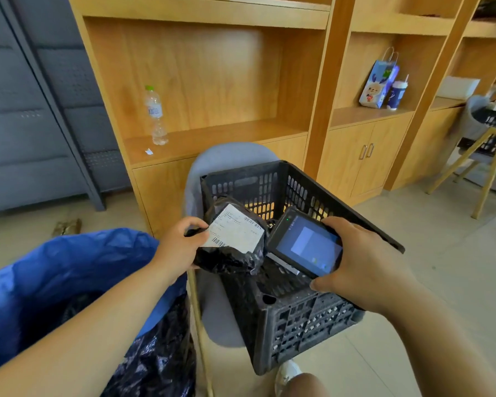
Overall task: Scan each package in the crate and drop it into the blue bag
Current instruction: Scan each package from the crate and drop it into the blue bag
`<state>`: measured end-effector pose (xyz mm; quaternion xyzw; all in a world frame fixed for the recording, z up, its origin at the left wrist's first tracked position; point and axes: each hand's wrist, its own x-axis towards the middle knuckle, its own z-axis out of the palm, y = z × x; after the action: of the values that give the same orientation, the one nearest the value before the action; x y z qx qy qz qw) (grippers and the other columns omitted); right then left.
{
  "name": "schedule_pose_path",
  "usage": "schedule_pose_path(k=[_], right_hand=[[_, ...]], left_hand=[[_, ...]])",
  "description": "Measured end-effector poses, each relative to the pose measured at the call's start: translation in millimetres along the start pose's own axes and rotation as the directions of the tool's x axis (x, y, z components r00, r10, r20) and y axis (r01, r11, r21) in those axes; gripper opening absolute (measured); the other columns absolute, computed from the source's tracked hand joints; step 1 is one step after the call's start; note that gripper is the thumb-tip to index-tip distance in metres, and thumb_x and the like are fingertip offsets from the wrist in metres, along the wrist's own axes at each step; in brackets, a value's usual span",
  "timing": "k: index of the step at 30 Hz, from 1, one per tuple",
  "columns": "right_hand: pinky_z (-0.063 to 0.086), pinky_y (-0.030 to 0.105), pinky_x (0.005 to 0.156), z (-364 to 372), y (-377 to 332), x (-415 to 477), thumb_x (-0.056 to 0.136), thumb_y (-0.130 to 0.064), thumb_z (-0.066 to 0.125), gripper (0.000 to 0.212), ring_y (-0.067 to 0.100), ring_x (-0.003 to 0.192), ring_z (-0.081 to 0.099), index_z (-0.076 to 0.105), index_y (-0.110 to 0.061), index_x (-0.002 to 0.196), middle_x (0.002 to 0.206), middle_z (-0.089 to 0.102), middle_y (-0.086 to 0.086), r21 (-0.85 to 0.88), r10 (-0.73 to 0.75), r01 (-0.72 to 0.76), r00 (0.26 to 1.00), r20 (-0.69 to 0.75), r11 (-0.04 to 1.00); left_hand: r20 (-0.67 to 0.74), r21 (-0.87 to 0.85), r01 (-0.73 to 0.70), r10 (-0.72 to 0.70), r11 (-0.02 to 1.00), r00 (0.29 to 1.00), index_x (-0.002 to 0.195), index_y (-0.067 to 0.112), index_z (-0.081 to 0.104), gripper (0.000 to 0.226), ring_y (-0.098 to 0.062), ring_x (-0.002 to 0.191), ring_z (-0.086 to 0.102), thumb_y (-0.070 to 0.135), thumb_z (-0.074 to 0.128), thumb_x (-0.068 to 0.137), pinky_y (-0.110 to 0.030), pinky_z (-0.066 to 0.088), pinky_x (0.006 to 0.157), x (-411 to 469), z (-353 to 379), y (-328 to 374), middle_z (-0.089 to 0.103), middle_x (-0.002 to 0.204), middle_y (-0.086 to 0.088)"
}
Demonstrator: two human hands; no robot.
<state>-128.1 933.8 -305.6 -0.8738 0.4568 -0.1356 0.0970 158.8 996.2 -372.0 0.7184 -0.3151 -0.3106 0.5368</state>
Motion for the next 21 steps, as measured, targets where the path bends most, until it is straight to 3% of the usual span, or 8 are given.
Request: schedule_pose_path(k=[3,5,10,12,15,21], right_hand=[[0.052,0.031,0.068,2.5,-2.1,-2.5,0.055,-0.051,0.081,0.092,0.012,0.088,0.052,0.033,-0.034,0.131,0.104,0.049,-0.011,0.007,-0.011,0.011,1.000,0.009,1.000],[0.053,0.031,0.069,3.2,-3.1,-3.9,0.054,-0.050,0.081,0.091,0.012,0.089,0.052,0.034,-0.034,0.130,0.104,0.050,-0.011,0.009,-0.013,0.013,1.000,0.008,1.000],[0.053,0.033,0.068,1.1,-6.1,-5.3,0.053,-0.051,0.080,0.087,0.014,0.085,0.053,0.034,-0.035,0.125,0.099,0.050,-0.011,-0.030,-0.006,0.007,0.999,0.037,1.000],[0.054,0.035,0.068,-0.7,-7.9,-4.7,0.053,-0.052,0.080,0.082,0.014,0.084,0.054,0.037,-0.034,0.120,0.097,0.052,-0.010,-0.054,-0.004,0.007,0.998,0.055,0.999],[0.053,0.035,0.069,-4.7,-11.3,-2.5,0.053,-0.054,0.079,0.084,0.014,0.083,0.052,0.037,-0.032,0.123,0.095,0.050,-0.011,-0.108,-0.009,0.016,0.998,0.065,0.994],[0.048,0.031,0.070,-11.7,-18.2,0.2,0.056,-0.053,0.078,0.089,0.014,0.085,0.051,0.034,-0.032,0.130,0.102,0.052,-0.011,-0.186,-0.058,0.074,0.994,0.090,0.980]], left_hand=[[0.026,-0.049,0.036,-0.035,0.998,0.999,0.092,0.025,0.065,0.015,-0.023,0.091,0.066,0.014,0.071,0.084,-0.037,0.059,0.066,-4.1,-4.7,-4.9,0.065,0.107,-0.005],[0.075,-0.049,0.040,-0.036,0.998,0.997,0.096,0.024,0.065,0.027,-0.020,0.094,0.066,0.013,0.080,0.075,-0.032,0.059,0.068,-5.7,-6.4,-7.8,0.065,0.109,-0.004],[0.122,0.009,0.017,-0.018,1.000,0.992,0.116,0.018,0.060,0.061,-0.023,0.104,0.063,0.013,0.089,0.062,-0.043,0.055,0.089,-10.0,-9.4,-12.0,0.063,0.119,-0.006],[0.088,0.050,-0.039,0.034,0.998,0.996,0.116,0.021,0.061,0.065,-0.022,0.107,0.062,0.016,0.091,0.058,-0.043,0.052,0.094,-11.9,-9.8,-9.1,0.063,0.119,-0.004],[0.018,0.101,-0.149,0.148,0.984,0.989,0.114,0.026,0.060,0.065,-0.015,0.103,0.062,0.016,0.091,0.058,-0.034,0.052,0.090,-14.5,-9.1,-0.8,0.065,0.111,0.005],[-0.043,0.283,-0.365,0.392,0.887,0.919,0.119,0.020,0.058,0.062,-0.011,0.108,0.051,0.012,0.087,0.065,-0.026,0.042,0.093,-15.1,-9.0,15.3,0.053,0.119,0.006]])
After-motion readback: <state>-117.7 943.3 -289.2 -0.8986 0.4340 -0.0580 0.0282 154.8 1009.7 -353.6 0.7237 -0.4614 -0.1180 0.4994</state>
